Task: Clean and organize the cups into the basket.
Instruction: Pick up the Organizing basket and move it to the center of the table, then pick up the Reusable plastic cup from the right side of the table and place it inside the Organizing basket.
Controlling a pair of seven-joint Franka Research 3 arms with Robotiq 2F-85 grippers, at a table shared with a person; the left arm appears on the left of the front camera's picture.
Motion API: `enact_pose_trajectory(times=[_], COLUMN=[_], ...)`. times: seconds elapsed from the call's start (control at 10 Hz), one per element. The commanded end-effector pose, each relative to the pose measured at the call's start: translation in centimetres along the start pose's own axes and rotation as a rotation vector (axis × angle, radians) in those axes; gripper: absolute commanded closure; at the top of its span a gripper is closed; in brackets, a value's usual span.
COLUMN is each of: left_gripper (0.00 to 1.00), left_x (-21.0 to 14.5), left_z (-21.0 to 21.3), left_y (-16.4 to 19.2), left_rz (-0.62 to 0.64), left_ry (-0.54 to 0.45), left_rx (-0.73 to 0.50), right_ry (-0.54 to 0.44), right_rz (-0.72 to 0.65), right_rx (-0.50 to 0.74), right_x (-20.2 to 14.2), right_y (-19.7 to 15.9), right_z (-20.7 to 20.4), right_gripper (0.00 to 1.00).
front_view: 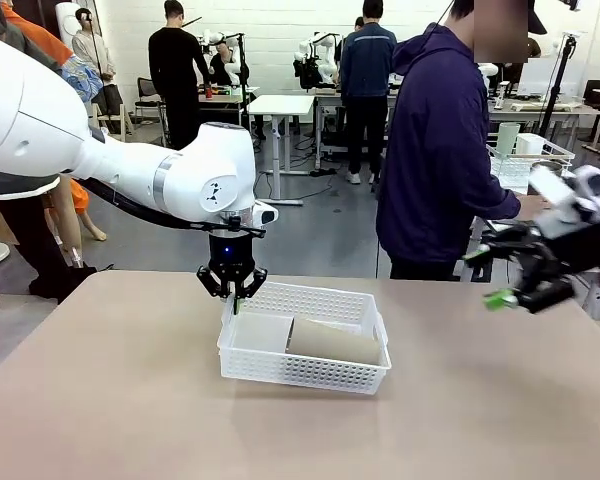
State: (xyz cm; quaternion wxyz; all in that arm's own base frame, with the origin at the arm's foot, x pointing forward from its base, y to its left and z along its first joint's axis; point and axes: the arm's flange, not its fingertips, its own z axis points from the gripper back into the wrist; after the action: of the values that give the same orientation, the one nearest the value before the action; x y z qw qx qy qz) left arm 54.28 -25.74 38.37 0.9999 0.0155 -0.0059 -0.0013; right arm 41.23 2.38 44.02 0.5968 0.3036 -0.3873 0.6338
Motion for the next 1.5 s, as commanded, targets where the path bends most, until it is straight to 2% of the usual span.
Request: enact_pose_trajectory(times=[0.0, 0.3, 0.5, 0.7, 0.8, 1.4], left_gripper=[1.0, 1.0, 1.0, 1.0, 1.0, 1.0], left_x=[-0.1, -0.1, -0.1, -0.1, -0.1, -0.1], left_z=[0.1, 0.1, 0.1, 0.1, 0.1, 0.1], left_y=[0.0, 0.0, 0.0, 0.0, 0.0, 0.0], left_rz=[-0.003, -0.003, -0.003, -0.003, -0.003, -0.003], left_ry=[-0.002, -0.002, -0.002, -0.002, -0.002, -0.002], left_rx=[0.002, 0.002, 0.002, 0.002, 0.002, 0.002], right_ry=[-0.116, -0.234, -0.255, -0.278, -0.229, -0.229], right_rz=[-0.043, -0.087, -0.174, -0.203, -0.181, -0.181], right_rx=[-0.011, -0.104, -0.127, -0.166, -0.127, -0.127], right_x=[-4.7, -9.9, -12.6, -13.2, -13.1, -13.1], right_y=[-0.7, 0.5, 0.5, 0.3, 1.3, 1.3], right_z=[2.3, 6.8, 8.2, 8.9, 8.7, 8.7], right_gripper=[0.0, 0.0, 0.0, 0.0, 0.0, 0.0])
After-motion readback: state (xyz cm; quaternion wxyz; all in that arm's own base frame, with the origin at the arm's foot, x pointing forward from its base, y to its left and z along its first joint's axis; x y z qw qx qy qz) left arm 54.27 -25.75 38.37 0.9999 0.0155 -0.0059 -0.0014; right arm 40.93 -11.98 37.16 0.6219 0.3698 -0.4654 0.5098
